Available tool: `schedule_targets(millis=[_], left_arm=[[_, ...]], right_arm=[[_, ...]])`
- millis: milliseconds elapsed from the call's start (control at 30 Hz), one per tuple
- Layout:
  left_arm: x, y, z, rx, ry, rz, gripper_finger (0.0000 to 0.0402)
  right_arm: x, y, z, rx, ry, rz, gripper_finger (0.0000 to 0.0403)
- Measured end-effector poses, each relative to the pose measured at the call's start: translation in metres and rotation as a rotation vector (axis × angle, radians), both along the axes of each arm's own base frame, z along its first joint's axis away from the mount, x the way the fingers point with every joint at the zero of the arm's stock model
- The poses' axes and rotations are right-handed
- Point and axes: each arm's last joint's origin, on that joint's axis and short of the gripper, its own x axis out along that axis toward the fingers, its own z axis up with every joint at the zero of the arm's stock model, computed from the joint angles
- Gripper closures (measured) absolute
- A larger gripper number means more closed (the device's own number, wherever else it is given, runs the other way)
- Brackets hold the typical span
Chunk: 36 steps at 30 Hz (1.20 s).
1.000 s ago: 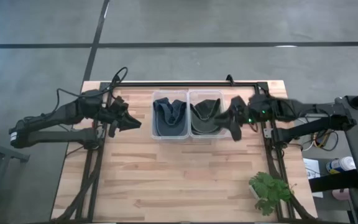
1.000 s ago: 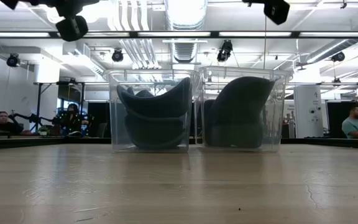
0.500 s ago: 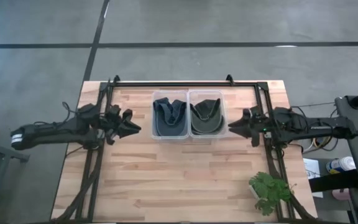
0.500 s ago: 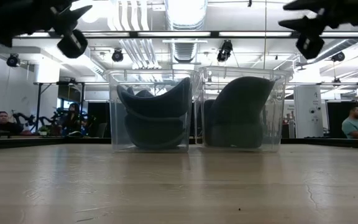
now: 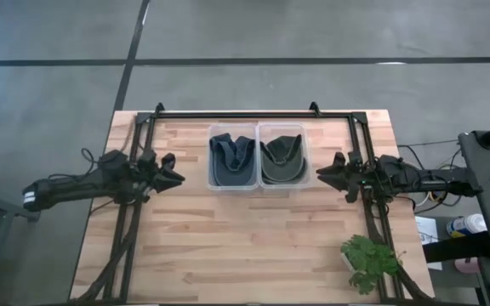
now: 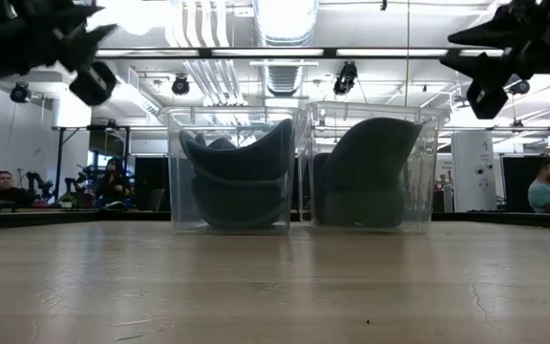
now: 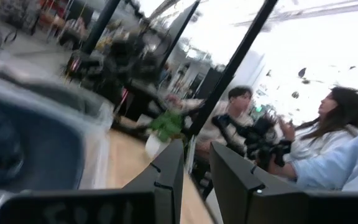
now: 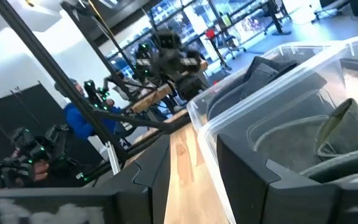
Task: Pick & Place hat
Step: Return to Home Position
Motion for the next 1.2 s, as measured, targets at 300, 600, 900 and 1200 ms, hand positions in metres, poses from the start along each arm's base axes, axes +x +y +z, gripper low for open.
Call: schedule_targets(millis=[300,600,900,1200], left_arm=[[0.002,0.0,-0.029,-0.02,0.087,0.0,0.0328],[-0.001,-0.001,-0.053,-0.057,0.256,-0.006,0.0328],[-0.012,-0.004,-0.043,-0.029,0.129,-0.009,0.0328],[-0.016,-0.012,-0.035,-0.009,0.039,-0.077,0.0328]], right_arm=[[0.0,0.0,-0.016,-0.04,-0.055,-0.004,0.0269],[0.001,0.0,-0.035,-0.022,0.006,-0.005,0.0275],[0.001,0.0,-0.045,-0.018,0.104,-0.003,0.0277],[0.001,0.0,-0.045,-0.015,0.104,-0.001,0.0268]])
